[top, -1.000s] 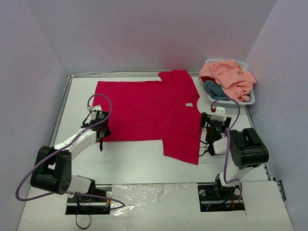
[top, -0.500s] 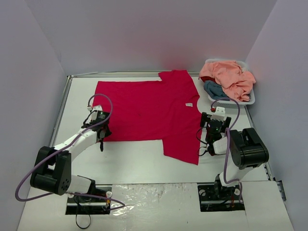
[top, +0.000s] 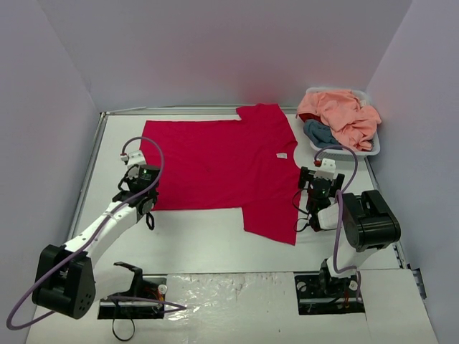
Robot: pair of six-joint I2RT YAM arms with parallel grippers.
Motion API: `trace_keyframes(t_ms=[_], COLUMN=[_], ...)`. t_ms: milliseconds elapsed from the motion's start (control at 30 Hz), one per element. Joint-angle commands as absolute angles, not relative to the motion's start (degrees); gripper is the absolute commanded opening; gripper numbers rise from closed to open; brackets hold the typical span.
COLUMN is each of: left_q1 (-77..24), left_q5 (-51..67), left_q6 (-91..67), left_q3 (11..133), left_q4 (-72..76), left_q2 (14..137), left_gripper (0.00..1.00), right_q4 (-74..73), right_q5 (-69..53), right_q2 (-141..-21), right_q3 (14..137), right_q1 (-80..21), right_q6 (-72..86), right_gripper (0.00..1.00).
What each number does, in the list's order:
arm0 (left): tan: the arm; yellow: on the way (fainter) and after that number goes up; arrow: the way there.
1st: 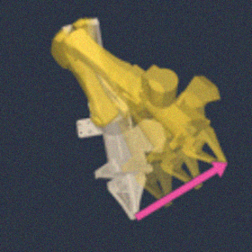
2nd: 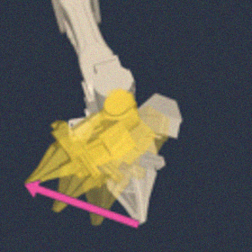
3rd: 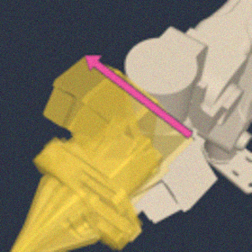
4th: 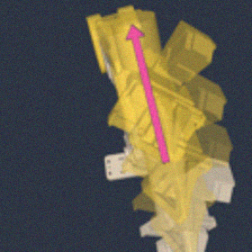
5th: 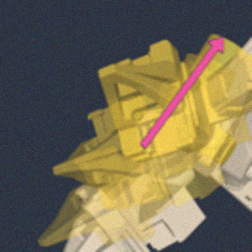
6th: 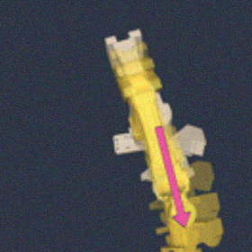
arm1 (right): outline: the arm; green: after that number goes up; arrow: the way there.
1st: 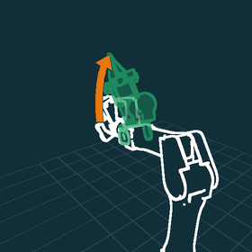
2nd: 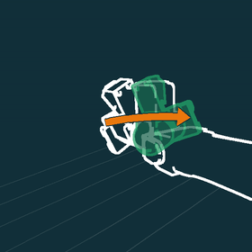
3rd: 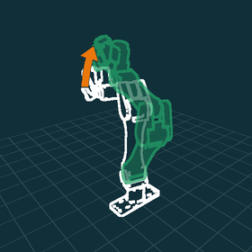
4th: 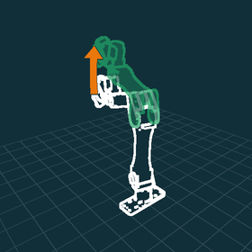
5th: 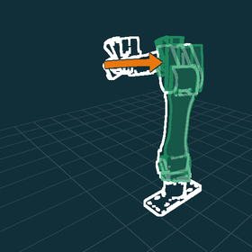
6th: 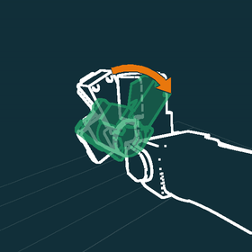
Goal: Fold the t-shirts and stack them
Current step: Flatten out the tshirt
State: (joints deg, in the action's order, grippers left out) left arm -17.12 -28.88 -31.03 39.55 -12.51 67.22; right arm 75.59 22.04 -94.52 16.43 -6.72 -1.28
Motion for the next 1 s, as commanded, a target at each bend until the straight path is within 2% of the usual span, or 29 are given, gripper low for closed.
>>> trace_keyframes(t_ms=[0, 300, 400, 633, 800, 967], left_q1=[-17.0, -17.1, -17.1, -16.3, -14.3, -8.2], left_q5=[-38.2, -43.4, -42.5, -40.4, -39.5, -30.3], left_q6=[-27.2, -12.7, -7.1, 1.6, 0.7, -2.1], left_q3=[39.5, 36.9, 34.7, 35.7, 34.1, 26.7], left_q4=[-9.4, 12.4, 20.2, 33.0, 39.9, 49.1], left_q2=[66.2, 69.2, 71.4, 84.6, 86.1, 83.1], left_gripper=[0.23, 0.23, 0.26, 0.26, 0.26, 0.27], right_q4=[86.1, 86.1, 86.0, 86.0, 85.9, 85.9], right_q5=[22.3, 22.1, 22.1, 22.0, 21.9, 21.7], right_q2=[-93.3, -93.3, -93.2, -93.2, -93.3, -93.3], right_q3=[18.0, 18.1, 18.1, 18.1, 18.2, 18.2], right_q1=[-6.3, -6.3, -6.2, -6.2, -6.1, -6.1], right_q6=[-0.2, -0.3, -0.3, -0.2, -0.2, -0.1], right_gripper=[1.00, 1.00, 1.00, 1.00, 1.00, 1.00])
